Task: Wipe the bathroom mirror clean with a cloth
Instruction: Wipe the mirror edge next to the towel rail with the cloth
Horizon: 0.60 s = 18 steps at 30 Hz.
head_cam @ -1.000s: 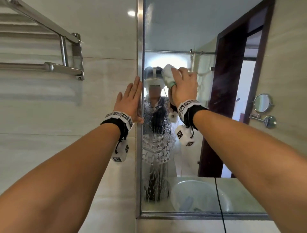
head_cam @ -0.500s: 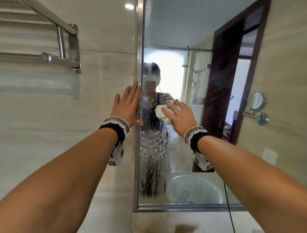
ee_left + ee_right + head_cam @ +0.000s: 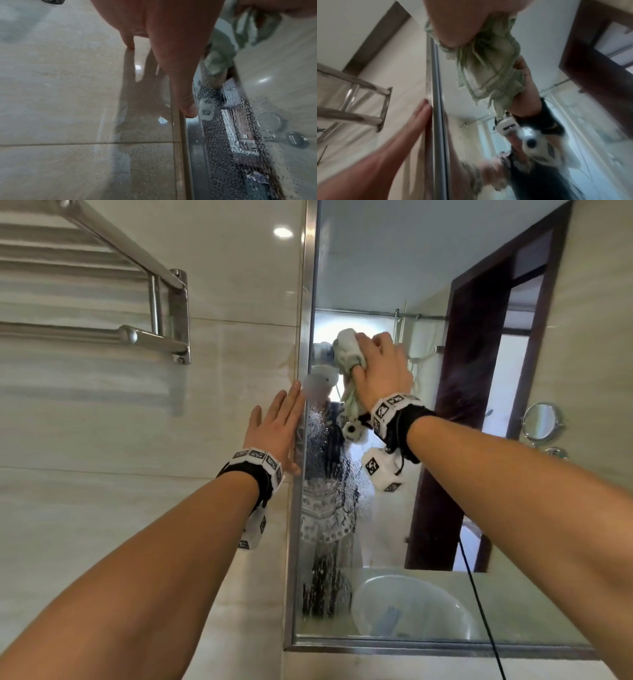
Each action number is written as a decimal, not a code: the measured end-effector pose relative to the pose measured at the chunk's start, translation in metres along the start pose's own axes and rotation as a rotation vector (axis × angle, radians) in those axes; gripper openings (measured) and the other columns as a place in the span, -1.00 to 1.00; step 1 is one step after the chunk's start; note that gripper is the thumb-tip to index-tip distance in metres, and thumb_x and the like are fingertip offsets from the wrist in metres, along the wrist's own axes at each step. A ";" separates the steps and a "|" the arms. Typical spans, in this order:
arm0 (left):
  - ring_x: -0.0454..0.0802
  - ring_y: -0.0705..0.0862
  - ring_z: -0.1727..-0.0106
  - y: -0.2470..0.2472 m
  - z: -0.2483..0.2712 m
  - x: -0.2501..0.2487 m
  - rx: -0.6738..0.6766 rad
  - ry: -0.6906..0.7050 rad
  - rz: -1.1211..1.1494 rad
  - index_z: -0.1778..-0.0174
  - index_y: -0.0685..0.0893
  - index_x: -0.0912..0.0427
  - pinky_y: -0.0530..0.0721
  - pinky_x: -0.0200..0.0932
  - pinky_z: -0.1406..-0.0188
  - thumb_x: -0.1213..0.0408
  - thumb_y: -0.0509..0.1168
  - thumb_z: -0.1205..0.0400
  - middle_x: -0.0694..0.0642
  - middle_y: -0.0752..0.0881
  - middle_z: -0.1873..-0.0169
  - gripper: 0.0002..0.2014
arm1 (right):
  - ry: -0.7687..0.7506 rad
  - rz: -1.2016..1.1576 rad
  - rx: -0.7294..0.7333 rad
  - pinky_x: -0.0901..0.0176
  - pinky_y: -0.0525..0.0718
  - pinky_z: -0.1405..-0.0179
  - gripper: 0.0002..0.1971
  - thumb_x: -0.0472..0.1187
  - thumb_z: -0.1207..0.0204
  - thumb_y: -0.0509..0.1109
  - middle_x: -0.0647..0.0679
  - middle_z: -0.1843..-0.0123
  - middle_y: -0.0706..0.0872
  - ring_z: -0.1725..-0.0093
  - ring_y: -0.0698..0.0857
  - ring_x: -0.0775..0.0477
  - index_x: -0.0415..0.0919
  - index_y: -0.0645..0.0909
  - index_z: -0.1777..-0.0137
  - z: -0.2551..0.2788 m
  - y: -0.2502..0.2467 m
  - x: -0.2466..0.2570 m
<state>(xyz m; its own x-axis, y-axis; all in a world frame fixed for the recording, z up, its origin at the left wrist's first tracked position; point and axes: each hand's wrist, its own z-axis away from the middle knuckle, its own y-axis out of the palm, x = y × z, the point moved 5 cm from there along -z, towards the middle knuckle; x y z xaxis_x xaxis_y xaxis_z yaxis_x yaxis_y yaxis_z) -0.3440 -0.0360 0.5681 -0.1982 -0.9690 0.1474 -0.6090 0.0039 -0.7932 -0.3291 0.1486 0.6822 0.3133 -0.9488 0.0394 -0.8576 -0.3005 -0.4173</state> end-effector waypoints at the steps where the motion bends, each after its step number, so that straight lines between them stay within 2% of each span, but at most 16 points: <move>1: 0.05 -0.28 -0.74 0.001 0.000 0.001 0.005 -0.001 -0.006 -0.69 -0.45 0.06 0.05 0.35 -0.68 -0.16 0.70 -0.13 -0.06 -0.51 -0.65 0.57 | -0.005 0.016 0.003 0.05 0.52 0.22 -0.51 -0.09 -0.62 0.19 -0.11 -0.39 0.43 -0.29 0.43 -0.21 0.04 0.32 -0.56 -0.016 0.000 0.007; 4: 0.05 -0.29 -0.74 0.002 -0.001 0.002 0.003 -0.002 -0.001 -0.69 -0.46 0.06 0.02 0.35 -0.68 -0.17 0.69 -0.13 -0.05 -0.51 -0.65 0.57 | 0.029 0.030 0.042 -0.02 0.62 0.14 -0.46 -0.10 -0.61 0.17 -0.12 -0.48 0.37 -0.35 0.40 -0.25 0.04 0.25 -0.61 -0.043 0.011 0.021; 6: 0.06 -0.27 -0.74 0.001 -0.001 0.000 -0.017 0.003 -0.007 -0.69 -0.46 0.07 0.03 0.37 -0.67 -0.16 0.69 -0.12 -0.05 -0.52 -0.65 0.58 | 0.026 0.007 0.020 -0.02 0.63 0.13 -0.44 -0.10 -0.57 0.11 -0.10 -0.47 0.40 -0.34 0.40 -0.25 0.01 0.28 -0.60 -0.034 0.020 0.031; 8: 0.07 -0.26 -0.74 0.002 0.000 -0.001 -0.024 0.002 -0.012 -0.68 -0.46 0.08 0.03 0.39 -0.66 -0.16 0.70 -0.12 -0.04 -0.51 -0.66 0.58 | -0.053 0.012 0.031 -0.05 0.61 0.10 -0.43 -0.08 -0.53 0.03 -0.10 -0.43 0.46 -0.32 0.41 -0.26 -0.06 0.32 -0.58 -0.012 0.033 0.043; 10: 0.07 -0.24 -0.75 0.003 -0.001 0.001 -0.038 0.003 -0.024 -0.69 -0.45 0.08 0.06 0.41 -0.65 -0.17 0.69 -0.11 -0.03 -0.49 -0.67 0.58 | -0.102 0.012 0.056 -0.12 0.63 0.05 -0.44 -0.10 -0.56 0.16 -0.12 -0.45 0.47 -0.33 0.43 -0.30 -0.12 0.32 -0.58 0.009 0.047 0.048; 13: 0.09 -0.22 -0.75 0.003 0.000 0.000 -0.041 0.002 -0.040 -0.70 -0.42 0.11 0.11 0.41 -0.63 -0.17 0.69 -0.11 -0.01 -0.48 -0.67 0.58 | -0.168 0.016 0.055 -0.11 0.65 0.12 -0.36 -0.16 -0.45 0.42 -0.14 -0.37 0.56 -0.21 0.51 -0.31 -0.18 0.38 -0.55 0.036 0.064 0.042; 15: 0.11 -0.20 -0.75 0.003 0.001 0.000 -0.053 0.003 -0.046 -0.71 -0.39 0.12 0.14 0.41 -0.63 -0.16 0.70 -0.10 0.01 -0.47 -0.67 0.57 | -0.234 0.030 0.073 -0.14 0.65 0.08 -0.34 -0.16 -0.40 0.49 -0.14 -0.34 0.59 -0.19 0.52 -0.30 -0.19 0.42 -0.52 0.060 0.073 0.037; 18: 0.12 -0.17 -0.75 0.005 0.004 0.001 -0.063 -0.027 -0.029 -0.72 -0.35 0.17 0.17 0.39 -0.62 -0.17 0.68 -0.14 0.04 -0.45 -0.68 0.54 | -0.347 0.111 0.145 -0.18 0.58 -0.08 -0.31 -0.11 -0.36 0.55 -0.10 -0.36 0.58 -0.25 0.53 -0.31 -0.15 0.44 -0.50 0.104 0.086 0.032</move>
<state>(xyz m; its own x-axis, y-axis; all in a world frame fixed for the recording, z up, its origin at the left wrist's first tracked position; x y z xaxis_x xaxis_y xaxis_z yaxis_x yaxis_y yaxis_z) -0.3436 -0.0384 0.5620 -0.1595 -0.9753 0.1530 -0.6617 -0.0094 -0.7497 -0.3508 0.1024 0.5531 0.3628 -0.8780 -0.3123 -0.8353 -0.1578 -0.5267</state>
